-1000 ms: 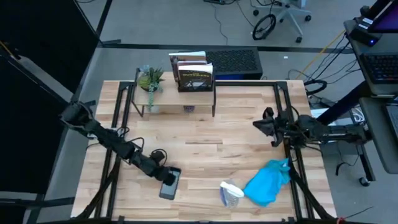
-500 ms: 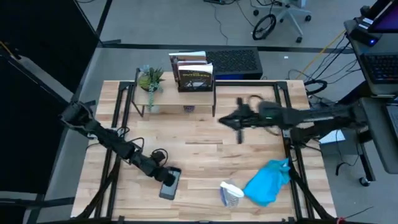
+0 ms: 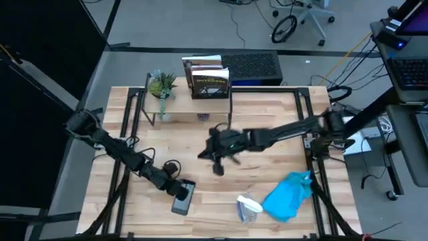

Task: Apply microfiber cloth
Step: Spray the front of the black cellphone using the transparent spray bottle

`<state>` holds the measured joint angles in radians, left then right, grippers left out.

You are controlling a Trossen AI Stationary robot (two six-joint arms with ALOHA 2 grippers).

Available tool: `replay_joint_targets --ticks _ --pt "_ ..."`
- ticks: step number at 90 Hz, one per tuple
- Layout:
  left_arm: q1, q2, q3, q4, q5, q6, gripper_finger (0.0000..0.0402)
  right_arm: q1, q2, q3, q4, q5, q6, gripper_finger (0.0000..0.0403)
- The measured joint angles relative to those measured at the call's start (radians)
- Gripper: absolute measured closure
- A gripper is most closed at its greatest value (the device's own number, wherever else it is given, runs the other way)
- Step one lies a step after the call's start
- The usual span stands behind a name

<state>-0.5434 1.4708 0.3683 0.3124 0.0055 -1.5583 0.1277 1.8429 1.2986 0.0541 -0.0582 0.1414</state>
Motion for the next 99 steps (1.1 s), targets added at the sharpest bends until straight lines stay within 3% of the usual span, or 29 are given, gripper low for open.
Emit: replay_joint_targets --ticks 45,99 --pt "0.0 0.0 0.0 0.001 -0.009 0.0 0.0187 0.099 0.301 0.004 0.173 0.006 0.107 0.0403" --pt "0.0 0.0 0.001 0.003 -0.059 -0.004 0.0187 0.178 0.476 0.005 0.499 0.043 0.224 0.0403"
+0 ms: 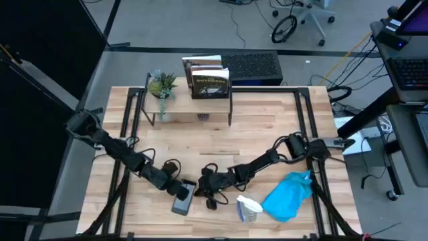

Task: Apply microfiber cloth
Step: Spray the front of the black cellphone using the transparent spray bottle

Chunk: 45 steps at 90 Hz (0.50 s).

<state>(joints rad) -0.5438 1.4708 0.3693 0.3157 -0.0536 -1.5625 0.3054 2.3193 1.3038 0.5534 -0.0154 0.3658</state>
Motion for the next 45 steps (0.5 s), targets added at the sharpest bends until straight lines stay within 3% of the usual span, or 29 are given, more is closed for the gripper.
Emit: replay_joint_targets --ticks 45 --pt "-0.001 0.0 -0.003 0.016 -0.029 0.02 0.0187 -0.035 0.0 -0.004 0.04 0.02 -0.028 0.0403"
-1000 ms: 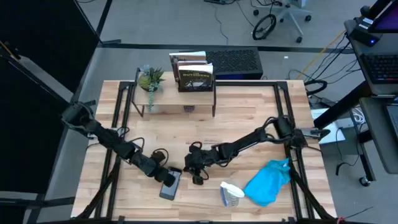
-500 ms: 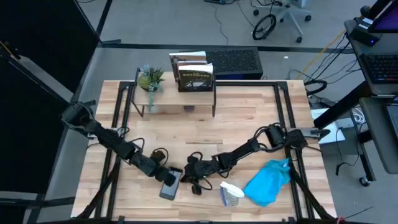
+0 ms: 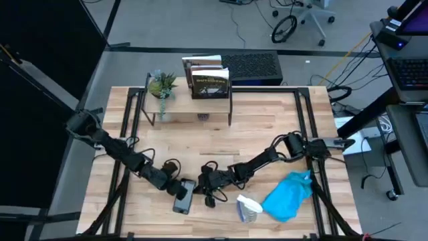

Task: Apply microfiber cloth
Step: Spray the front of the black cellphone using the transparent spray bottle

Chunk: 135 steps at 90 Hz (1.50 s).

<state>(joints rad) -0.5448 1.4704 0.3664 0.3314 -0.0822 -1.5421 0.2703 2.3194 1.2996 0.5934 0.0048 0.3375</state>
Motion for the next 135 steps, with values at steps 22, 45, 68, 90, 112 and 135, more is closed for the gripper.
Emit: replay_joint_targets --ticks 22,45,68,90,112,135 --pt "-0.001 0.001 -0.002 0.037 -0.031 0.012 0.0187 0.003 0.001 0.0 0.01 0.002 -0.048 0.0403" --pt "0.0 0.003 -0.003 0.069 -0.039 0.034 0.0187 0.003 0.001 0.0 0.01 0.005 -0.122 0.0403" --pt "0.004 0.0 0.005 0.185 0.002 0.082 0.0187 -0.011 0.001 0.004 0.015 0.093 -0.211 0.0403" --pt "0.003 0.0 0.006 0.15 0.027 0.074 0.0187 -0.012 0.001 0.004 0.007 0.077 -0.218 0.0403" --pt "0.003 0.0 0.004 0.041 -0.023 0.004 0.0187 -0.008 0.0 0.004 -0.004 0.06 -0.184 0.0403" --pt "0.003 0.0 0.004 0.046 -0.068 0.002 0.0187 -0.008 0.0 0.004 0.002 0.056 -0.169 0.0403"
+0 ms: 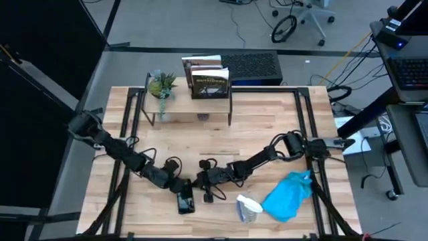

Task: Apply microfiber cloth
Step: Spray the front of the black cellphone using the transparent spray bottle

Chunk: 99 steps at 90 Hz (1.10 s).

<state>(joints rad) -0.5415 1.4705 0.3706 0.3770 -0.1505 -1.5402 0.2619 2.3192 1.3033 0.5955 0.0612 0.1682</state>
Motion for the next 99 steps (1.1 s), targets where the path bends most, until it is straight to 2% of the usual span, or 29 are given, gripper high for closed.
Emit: replay_joint_targets --ticks 23,50,64,92,99 --pt "0.0 0.0 0.0 0.002 -0.038 -0.024 0.0187 0.0 0.0 -0.001 0.004 0.0 0.059 0.0403" --pt "0.0 0.0 0.006 0.002 -0.011 -0.026 0.0196 -0.001 0.0 -0.001 0.006 0.046 0.112 0.0403" --pt "0.0 0.011 0.006 0.003 -0.011 -0.027 0.0241 -0.001 0.0 -0.001 0.006 0.048 0.112 0.0403" --pt "0.0 0.044 0.009 0.041 -0.01 -0.04 0.0369 0.0 -0.001 -0.001 0.003 0.037 0.104 0.0403" --pt "-0.002 0.038 0.009 0.049 -0.007 -0.023 0.038 0.001 -0.009 -0.001 -0.003 0.029 0.097 0.0403"
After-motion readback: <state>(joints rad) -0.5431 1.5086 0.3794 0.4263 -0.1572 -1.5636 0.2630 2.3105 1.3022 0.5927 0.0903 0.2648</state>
